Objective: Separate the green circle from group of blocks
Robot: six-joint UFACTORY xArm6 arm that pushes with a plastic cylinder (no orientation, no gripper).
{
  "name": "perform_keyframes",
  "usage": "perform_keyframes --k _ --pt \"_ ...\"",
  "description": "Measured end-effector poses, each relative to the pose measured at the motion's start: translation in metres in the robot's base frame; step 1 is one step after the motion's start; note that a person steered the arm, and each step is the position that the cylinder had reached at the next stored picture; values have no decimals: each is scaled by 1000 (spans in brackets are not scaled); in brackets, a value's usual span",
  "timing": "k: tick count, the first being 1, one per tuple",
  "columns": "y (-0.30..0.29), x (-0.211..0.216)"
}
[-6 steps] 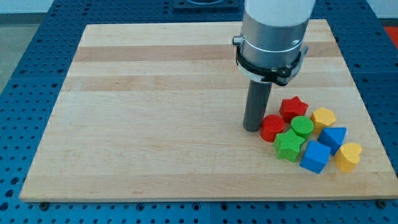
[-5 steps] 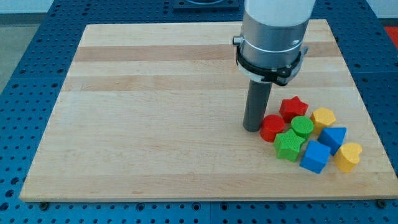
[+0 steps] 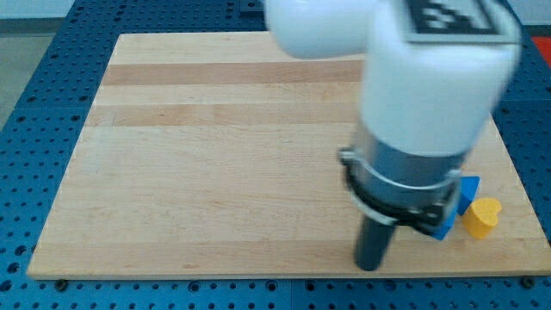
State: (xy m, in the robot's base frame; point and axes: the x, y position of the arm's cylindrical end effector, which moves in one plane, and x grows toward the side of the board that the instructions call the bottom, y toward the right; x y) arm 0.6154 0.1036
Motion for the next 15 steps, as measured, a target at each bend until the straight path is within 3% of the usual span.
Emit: perform_keyframes --k 3,4,7,8,15 --pt "167 -5" --pt "172 -16" --pt "96 -43" --pt "95 -65" --pt "16 -115"
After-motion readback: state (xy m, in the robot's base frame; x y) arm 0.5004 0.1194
